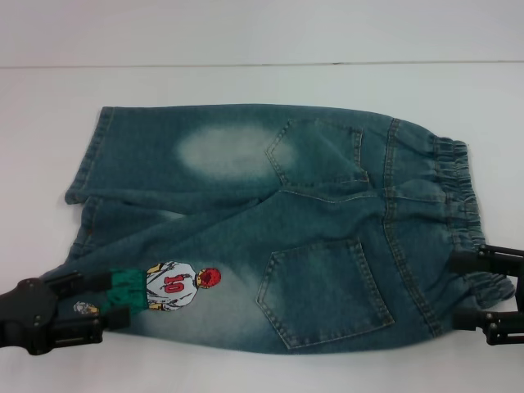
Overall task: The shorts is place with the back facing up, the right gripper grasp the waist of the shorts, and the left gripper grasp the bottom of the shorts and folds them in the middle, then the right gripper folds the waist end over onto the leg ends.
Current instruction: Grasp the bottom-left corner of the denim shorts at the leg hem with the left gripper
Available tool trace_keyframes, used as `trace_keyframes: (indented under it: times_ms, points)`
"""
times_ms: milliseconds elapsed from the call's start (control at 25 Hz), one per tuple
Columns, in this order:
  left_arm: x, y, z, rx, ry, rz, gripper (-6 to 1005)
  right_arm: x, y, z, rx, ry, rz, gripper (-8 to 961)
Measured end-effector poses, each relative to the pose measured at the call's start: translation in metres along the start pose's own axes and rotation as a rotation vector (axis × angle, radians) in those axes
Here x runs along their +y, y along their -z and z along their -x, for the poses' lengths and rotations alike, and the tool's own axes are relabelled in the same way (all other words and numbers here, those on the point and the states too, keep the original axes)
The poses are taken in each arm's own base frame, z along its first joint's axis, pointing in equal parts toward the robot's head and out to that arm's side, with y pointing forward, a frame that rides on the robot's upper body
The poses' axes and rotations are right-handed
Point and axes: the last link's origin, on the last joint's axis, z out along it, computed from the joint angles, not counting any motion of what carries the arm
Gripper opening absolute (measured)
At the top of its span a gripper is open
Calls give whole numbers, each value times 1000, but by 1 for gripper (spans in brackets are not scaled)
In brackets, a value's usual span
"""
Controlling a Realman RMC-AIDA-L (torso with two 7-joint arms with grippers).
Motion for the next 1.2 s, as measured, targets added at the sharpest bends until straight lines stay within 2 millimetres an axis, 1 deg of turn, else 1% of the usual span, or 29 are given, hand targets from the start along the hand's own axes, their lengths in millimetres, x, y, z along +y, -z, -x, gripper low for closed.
trace_keyframes:
  times_ms: [1200]
  points:
    - [1, -5, 0, -30, 23, 20, 926, 1, -6, 0, -2, 0, 11, 895]
